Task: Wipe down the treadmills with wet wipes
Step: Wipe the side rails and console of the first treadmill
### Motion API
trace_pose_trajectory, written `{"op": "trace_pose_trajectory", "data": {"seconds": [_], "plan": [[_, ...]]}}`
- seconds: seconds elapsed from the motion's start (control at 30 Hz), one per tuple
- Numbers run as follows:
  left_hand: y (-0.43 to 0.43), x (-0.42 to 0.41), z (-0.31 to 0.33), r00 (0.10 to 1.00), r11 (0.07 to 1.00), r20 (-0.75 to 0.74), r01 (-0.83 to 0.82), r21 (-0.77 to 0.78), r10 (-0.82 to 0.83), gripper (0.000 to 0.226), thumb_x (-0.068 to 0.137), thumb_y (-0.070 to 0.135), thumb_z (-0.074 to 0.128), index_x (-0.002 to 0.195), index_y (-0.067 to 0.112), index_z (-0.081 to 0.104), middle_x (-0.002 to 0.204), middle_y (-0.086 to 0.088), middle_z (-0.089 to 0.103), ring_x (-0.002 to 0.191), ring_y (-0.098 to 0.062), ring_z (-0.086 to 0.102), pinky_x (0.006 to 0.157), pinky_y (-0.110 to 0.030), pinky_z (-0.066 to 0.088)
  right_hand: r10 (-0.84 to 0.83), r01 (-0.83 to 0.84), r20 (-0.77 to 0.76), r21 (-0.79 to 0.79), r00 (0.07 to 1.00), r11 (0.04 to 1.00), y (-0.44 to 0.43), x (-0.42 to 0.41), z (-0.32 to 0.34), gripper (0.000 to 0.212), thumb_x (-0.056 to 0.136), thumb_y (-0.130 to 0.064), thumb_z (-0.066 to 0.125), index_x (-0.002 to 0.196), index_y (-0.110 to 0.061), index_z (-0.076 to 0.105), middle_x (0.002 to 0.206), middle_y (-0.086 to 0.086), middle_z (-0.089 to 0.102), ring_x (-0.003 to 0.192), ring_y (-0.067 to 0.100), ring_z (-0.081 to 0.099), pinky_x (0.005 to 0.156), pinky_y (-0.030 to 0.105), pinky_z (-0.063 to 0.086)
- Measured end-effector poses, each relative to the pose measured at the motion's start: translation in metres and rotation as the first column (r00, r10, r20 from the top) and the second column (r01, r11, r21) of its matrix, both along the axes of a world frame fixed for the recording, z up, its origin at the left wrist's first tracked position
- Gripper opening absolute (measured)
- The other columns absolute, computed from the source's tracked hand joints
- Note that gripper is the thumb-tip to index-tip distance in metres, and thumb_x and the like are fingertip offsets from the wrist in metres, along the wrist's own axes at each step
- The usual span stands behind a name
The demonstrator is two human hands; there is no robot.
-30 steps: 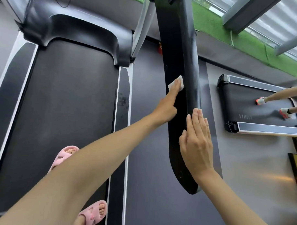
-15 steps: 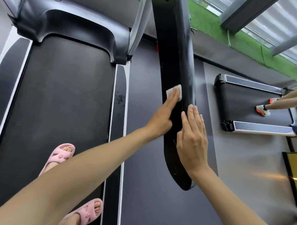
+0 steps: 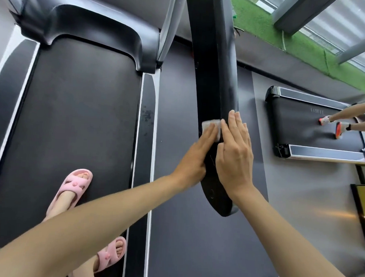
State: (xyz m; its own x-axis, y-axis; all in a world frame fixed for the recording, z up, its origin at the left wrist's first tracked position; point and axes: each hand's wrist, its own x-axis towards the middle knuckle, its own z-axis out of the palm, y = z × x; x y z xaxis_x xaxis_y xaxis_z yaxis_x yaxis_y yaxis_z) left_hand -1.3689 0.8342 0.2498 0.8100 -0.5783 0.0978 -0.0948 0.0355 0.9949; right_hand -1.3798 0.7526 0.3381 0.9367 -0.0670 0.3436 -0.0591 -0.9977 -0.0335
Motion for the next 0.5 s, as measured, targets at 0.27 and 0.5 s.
{"op": "trace_pose_trajectory", "data": {"seconds": [0.27,0.5], "plan": [[-0.014,0.042,-0.003,0.989,0.992,-0.082,-0.117,0.054,0.121,0.101,0.08,-0.019,0.039,0.15,0.045,0.004,0.159,0.023,0.003,0.146,-0.004,0.009,0.118,-0.057,0.014,0.0,0.001,-0.017,0.025,1.0,1.0,-0.001,0.0,0.0,0.057,0.082,-0.001,0.025,0.132,0.01,0.05,0.146,0.024,0.041,0.141,0.03,0.031,0.118,0.04,0.02],[0.005,-0.012,-0.011,0.99,0.995,-0.128,0.073,0.074,-0.063,0.099,0.084,-0.016,0.038,0.149,0.044,-0.006,0.152,0.035,-0.006,0.144,0.005,0.001,0.12,-0.053,0.003,0.001,-0.001,-0.014,0.0,1.0,1.0,0.002,0.0,0.001,0.051,0.087,-0.005,0.027,0.129,0.013,0.051,0.143,0.026,0.044,0.138,0.032,0.035,0.115,0.039,0.022]]}}
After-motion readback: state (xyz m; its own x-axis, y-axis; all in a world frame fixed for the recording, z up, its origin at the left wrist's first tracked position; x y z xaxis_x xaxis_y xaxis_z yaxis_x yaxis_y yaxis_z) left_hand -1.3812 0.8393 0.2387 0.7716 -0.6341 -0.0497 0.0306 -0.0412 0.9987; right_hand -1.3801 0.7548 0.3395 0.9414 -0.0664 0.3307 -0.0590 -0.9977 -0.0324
